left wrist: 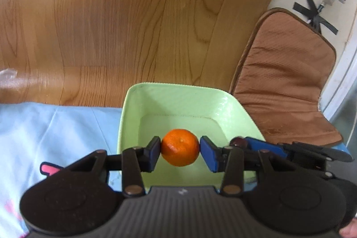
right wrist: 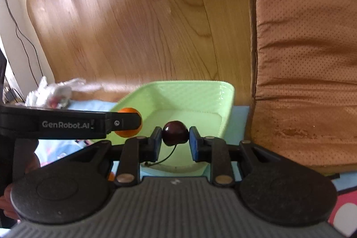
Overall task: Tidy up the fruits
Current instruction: 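Carry both fruits to the green basket and open both tools to drop them, then grasp an orange cherry tomato with the left tool while the right tool grasps a cherry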
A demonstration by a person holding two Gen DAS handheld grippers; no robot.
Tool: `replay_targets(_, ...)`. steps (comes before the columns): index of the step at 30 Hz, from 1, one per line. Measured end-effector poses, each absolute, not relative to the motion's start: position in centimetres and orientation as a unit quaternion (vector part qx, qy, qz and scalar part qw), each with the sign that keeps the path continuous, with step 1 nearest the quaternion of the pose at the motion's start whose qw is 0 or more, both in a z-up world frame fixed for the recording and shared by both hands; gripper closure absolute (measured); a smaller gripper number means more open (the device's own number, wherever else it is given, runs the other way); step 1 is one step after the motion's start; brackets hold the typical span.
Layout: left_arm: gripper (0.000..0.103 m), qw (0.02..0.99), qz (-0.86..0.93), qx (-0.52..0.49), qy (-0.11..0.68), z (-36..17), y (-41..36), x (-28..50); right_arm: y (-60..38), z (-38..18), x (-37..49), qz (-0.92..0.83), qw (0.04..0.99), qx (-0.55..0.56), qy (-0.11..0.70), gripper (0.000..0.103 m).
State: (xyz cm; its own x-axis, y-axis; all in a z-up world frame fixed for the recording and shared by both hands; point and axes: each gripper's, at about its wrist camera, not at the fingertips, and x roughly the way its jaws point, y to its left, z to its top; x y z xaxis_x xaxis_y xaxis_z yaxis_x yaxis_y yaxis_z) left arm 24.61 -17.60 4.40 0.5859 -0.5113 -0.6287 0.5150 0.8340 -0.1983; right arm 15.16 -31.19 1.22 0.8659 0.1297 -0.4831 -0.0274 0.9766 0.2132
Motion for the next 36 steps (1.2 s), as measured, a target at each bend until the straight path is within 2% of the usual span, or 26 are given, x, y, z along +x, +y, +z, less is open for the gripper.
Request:
replay_targets(7,0.062,0.894,-0.290,-0.012,0.342,5.6,-15.8,23.7,-31.5,1.8,12.9,0.038,0.964,0.104,0.240,0.069)
replay_targets(14,0.062,0.902,-0.290,-0.093,0.306,7.4,-7.3,18.6,-33.3,2.4,8.3,0.065,0.958,0.152,0.234,0.069)
replay_targets(21,0.060,0.899,-0.274,-0.136,0.312,4.5,-1.4,13.2,-33.2,0.6,4.4,0.075,0.938,0.224,0.255,0.069)
replay_targets(31,0.060,0.870,-0.295,-0.170,0.356,0.1,-2.9,13.1,-32.6,-0.9,5.0,0.074,0.921,0.254,0.287,0.069)
replay_targets(34,0.065,0.876,-0.291,-0.159,0.351,-0.3,-3.6,12.8,-32.3,-1.4,5.7,0.073,0.921,0.247,0.293,0.070)
replay_targets(35,0.075,0.879,-0.287,-0.153,0.349,-0.4,-3.8,12.7,-32.2,-1.4,5.8,0.073,0.922,0.244,0.291,0.070)
replay_targets(36,0.075,0.880,-0.285,-0.152,0.349,-0.5,-3.8,12.8,-32.0,-1.3,5.8,0.074,0.924,0.237,0.292,0.072)
